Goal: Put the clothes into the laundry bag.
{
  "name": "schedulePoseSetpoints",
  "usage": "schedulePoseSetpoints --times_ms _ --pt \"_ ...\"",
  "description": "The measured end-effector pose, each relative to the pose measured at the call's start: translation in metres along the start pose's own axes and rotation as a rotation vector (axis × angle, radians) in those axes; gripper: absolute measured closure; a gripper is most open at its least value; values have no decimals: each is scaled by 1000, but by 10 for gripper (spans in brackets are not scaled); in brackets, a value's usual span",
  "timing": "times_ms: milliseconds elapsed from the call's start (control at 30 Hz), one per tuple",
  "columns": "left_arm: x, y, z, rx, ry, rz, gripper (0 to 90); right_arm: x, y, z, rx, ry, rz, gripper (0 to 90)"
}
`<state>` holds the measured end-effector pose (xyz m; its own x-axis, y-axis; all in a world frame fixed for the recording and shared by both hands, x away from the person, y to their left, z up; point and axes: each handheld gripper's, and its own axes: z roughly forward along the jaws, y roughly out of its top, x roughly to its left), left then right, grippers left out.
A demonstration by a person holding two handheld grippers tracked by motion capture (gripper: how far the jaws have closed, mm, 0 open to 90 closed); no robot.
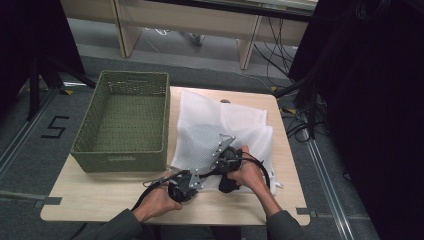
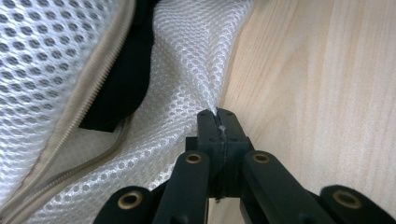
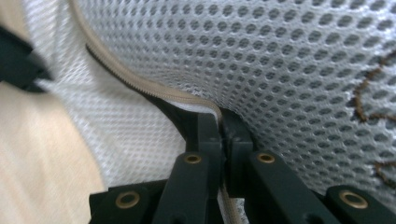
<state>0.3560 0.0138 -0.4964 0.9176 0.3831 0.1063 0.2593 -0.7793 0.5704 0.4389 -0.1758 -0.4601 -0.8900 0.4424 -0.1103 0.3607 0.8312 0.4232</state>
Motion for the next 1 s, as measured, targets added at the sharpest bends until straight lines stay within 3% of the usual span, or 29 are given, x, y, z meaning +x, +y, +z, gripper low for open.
schedulePoseSetpoints --times_ms 200,500,633,867,1000 --pt "-2 0 -2 8 -23 44 894 -13 5 5 -7 -43 49 889" --pt "-6 -2 -4 16 -29 68 894 -35 16 13 -30 -82 103 888" --pt "-5 -4 -5 11 -26 56 893 -39 19 14 -32 -90 92 888" --pt "-3 -6 -11 0 -25 20 874 -39 17 3 -57 -60 78 888" --pt "0 -6 -17 -30 -33 -21 810 -34 15 -4 -59 -57 58 888"
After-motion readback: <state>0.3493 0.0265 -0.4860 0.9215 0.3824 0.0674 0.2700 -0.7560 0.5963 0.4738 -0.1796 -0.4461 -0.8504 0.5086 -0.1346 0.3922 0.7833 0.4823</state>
